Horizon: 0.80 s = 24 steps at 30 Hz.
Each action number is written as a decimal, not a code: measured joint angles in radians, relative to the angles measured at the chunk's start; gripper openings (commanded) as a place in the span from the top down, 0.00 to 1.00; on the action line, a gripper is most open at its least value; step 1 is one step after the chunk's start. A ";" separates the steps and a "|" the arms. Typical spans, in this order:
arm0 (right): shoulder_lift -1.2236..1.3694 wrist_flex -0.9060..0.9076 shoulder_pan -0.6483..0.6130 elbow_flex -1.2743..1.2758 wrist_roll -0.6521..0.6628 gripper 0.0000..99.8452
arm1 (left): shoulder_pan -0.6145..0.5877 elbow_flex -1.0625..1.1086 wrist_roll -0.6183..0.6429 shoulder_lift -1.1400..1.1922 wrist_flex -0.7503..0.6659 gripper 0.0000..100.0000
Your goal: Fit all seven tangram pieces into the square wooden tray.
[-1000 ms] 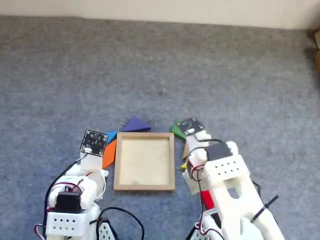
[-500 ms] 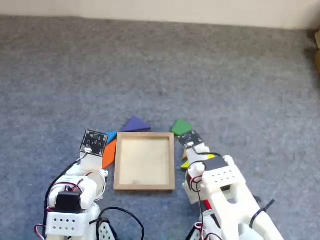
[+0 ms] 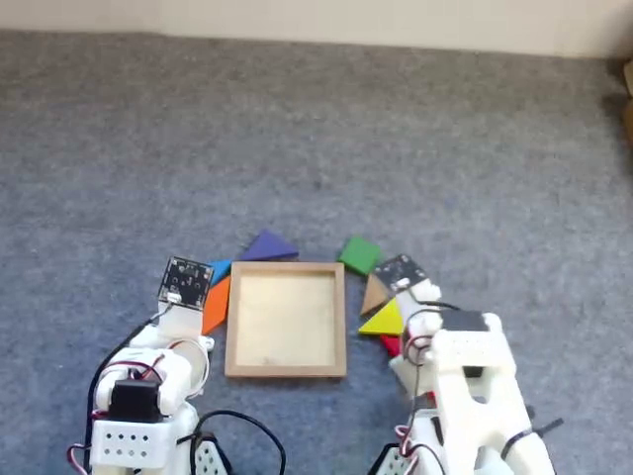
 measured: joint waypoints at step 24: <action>0.012 -0.078 0.245 -0.092 0.058 0.80 | 0.000 0.000 0.000 0.000 0.000 0.99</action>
